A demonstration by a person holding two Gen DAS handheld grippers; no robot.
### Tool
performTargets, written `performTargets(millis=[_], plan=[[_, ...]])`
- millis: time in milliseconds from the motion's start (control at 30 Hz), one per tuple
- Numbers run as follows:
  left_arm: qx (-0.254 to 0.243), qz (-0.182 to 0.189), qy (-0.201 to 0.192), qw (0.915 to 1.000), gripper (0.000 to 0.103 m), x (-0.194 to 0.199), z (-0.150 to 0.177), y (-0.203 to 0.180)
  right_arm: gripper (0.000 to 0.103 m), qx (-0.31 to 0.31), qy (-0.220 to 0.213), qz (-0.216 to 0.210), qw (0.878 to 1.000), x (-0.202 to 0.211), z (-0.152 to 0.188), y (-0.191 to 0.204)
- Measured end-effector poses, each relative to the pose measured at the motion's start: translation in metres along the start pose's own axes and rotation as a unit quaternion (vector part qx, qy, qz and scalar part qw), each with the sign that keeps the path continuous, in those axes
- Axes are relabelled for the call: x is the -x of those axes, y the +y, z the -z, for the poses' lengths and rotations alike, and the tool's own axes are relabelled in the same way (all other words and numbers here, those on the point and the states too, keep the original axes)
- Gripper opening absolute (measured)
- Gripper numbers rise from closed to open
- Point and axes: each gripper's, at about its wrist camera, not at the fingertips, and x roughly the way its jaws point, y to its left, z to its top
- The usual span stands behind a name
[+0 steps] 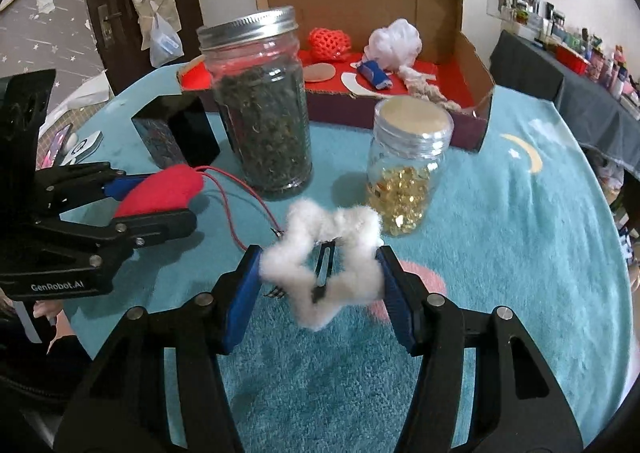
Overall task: Organize soft objects
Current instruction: 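Carry the red sponge and white star scrunchie over the red box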
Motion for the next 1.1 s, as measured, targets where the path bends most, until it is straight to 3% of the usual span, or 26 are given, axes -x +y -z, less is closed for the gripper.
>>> performTargets(millis=[633, 900, 1100], plan=[[0.055, -0.072, 0.004, 0.9959, 0.048, 0.041, 0.026, 0.085, 0.055, -0.051, 0.032, 0.024, 0.998, 0.002, 0.007, -0.048], [0.019, -0.07, -0.023, 0.9971, 0.048, 0.034, 0.008, 0.116, 0.056, -0.055, 0.031, 0.042, 0.997, 0.003, -0.008, -0.074], [-0.002, -0.068, -0.018, 0.9976, 0.048, 0.021, -0.009, 0.128, 0.056, -0.061, 0.029, 0.055, 0.996, 0.0, -0.021, -0.089]])
